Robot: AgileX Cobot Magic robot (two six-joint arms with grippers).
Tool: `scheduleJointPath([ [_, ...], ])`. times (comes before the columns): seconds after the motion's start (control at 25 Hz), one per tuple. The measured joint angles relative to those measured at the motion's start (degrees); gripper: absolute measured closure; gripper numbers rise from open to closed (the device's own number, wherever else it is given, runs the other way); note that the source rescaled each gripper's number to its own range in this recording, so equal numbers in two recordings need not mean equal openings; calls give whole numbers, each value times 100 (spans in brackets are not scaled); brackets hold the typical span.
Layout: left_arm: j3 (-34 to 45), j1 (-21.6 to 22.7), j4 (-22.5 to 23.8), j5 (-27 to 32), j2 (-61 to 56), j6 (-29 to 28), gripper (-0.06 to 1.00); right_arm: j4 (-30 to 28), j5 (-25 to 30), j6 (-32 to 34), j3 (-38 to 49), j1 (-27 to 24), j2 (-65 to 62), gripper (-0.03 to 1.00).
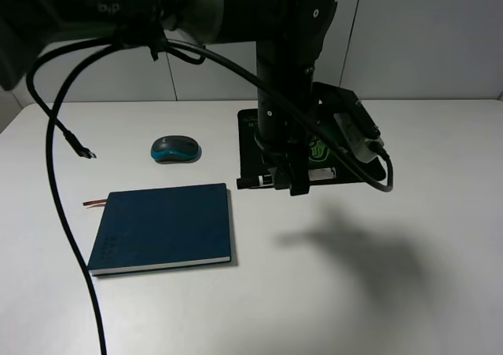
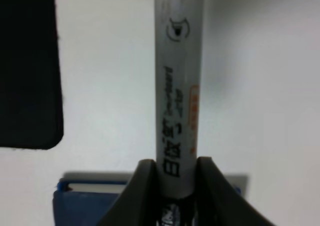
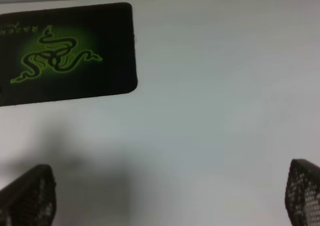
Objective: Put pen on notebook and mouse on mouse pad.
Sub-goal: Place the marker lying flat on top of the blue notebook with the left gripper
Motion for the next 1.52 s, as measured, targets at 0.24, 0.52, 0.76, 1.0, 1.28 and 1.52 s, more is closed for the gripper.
scheduleJointPath([
  [0.24, 36, 0, 6, 0, -381, -78, 94, 0, 0, 0, 0, 0, 0, -3],
  [0.52, 1067, 0, 251, 0, -1191, -191, 94, 0, 0, 0, 0, 0, 0, -3],
  [0.76, 2155, 390, 18, 0, -1864, -124, 94, 0, 0, 0, 0, 0, 0, -3],
  [1.0, 3136, 889, -91, -6, -2448, 243, 94, 0, 0, 0, 0, 0, 0, -3],
  [1.28, 3946, 1275, -126, -341, -2632, 669, 94, 0, 0, 0, 0, 0, 0, -3],
  [1.52, 4353, 1566, -138, -836, -2632, 925, 94, 0, 0, 0, 0, 0, 0, -3],
])
